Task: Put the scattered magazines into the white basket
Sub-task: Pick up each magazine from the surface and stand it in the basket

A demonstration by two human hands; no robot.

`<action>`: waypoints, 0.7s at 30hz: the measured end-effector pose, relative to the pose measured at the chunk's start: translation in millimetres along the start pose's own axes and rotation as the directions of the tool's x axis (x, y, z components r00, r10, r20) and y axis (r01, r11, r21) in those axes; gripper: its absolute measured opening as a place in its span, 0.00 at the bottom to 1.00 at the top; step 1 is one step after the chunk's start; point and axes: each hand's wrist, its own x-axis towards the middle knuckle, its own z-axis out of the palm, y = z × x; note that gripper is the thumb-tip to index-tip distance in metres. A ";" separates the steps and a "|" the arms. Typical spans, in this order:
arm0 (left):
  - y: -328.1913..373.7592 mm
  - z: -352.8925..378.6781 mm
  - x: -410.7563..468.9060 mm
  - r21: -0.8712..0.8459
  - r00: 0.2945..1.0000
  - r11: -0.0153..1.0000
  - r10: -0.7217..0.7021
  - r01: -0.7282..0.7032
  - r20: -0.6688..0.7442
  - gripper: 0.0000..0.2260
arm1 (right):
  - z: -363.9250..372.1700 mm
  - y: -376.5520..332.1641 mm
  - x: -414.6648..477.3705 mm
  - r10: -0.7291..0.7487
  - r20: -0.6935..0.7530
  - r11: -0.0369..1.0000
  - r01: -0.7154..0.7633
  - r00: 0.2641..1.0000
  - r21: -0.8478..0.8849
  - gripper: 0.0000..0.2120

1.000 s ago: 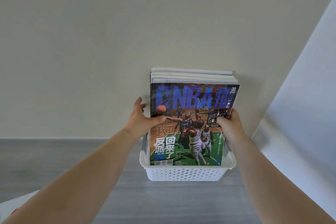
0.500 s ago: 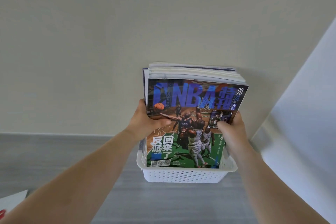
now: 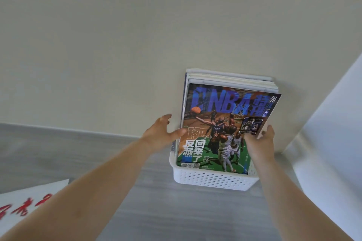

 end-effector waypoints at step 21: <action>-287.5 -127.3 -298.0 -0.144 0.732 0.805 -0.585 0.575 -0.349 0.25 | 130.3 59.7 -380.5 -0.008 0.890 0.480 0.782 0.456 -0.397 0.35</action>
